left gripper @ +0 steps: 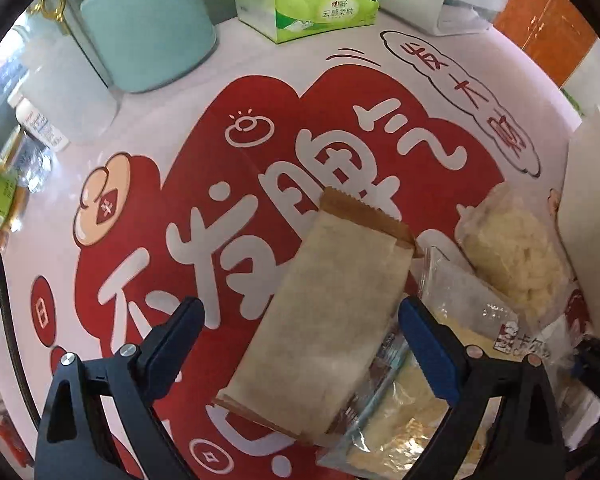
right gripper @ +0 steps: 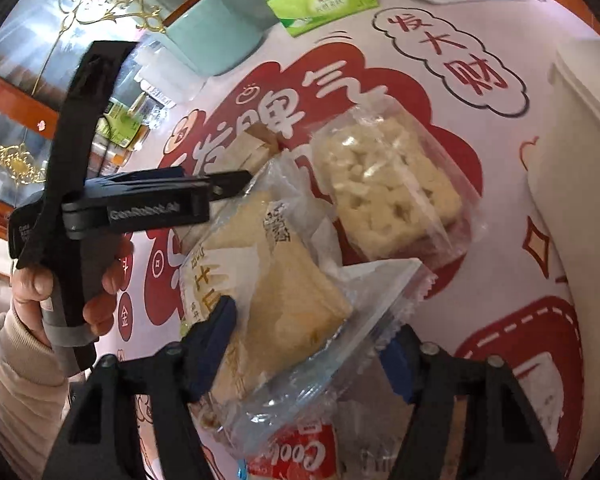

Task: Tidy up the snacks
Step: 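Grasp the brown paper bread bag with the left gripper while the right grasps a clear bread bag, then carry both bread bags over the white tray and open both grippers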

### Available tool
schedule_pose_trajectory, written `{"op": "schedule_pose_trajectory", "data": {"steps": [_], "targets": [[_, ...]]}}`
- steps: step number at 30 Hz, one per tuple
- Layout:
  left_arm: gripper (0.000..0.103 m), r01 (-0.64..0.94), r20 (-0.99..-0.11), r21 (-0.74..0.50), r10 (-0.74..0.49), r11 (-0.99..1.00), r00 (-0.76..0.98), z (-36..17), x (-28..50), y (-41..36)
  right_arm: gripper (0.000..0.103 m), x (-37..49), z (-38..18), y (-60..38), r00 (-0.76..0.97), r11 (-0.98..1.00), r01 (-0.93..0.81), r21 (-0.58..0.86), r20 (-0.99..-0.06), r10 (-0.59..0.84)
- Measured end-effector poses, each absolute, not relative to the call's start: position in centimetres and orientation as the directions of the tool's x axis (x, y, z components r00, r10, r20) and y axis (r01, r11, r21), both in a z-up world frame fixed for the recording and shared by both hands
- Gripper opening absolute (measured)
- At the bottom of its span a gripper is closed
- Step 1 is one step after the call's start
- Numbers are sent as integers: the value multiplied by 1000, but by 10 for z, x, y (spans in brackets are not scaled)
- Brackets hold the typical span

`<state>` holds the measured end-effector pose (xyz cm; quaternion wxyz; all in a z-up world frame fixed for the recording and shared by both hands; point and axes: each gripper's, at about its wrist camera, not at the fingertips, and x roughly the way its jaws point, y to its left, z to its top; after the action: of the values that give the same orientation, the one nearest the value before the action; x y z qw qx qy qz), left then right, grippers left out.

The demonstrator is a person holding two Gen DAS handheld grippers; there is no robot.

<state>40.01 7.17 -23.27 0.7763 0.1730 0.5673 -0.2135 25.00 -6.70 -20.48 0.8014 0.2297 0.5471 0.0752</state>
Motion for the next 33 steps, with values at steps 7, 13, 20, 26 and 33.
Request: {"op": "schedule_pose_trajectory", "data": {"steps": [7,13,20,26,33], "targets": [[55,582,-953,30,-152,813,261,-229,392,61,40,246,-190,-70,443,898,87,431,-824,353],[54,524,-951,38,-131,851,281,-224,379,66,32,236,-175,-67,472,916,65,397,-821,322],[54,467,-911,96,-112,879,397,-179,336,94,26,208,-141,-66,553,947,35,319,-796,247],[54,439,-870,93,-142,894,472,-123,290,100,22,186,-115,-67,598,964,26,265,-777,197],[54,402,-843,2,-214,916,493,-71,237,106,22,150,-61,-67,685,974,3,226,-711,162]]}}
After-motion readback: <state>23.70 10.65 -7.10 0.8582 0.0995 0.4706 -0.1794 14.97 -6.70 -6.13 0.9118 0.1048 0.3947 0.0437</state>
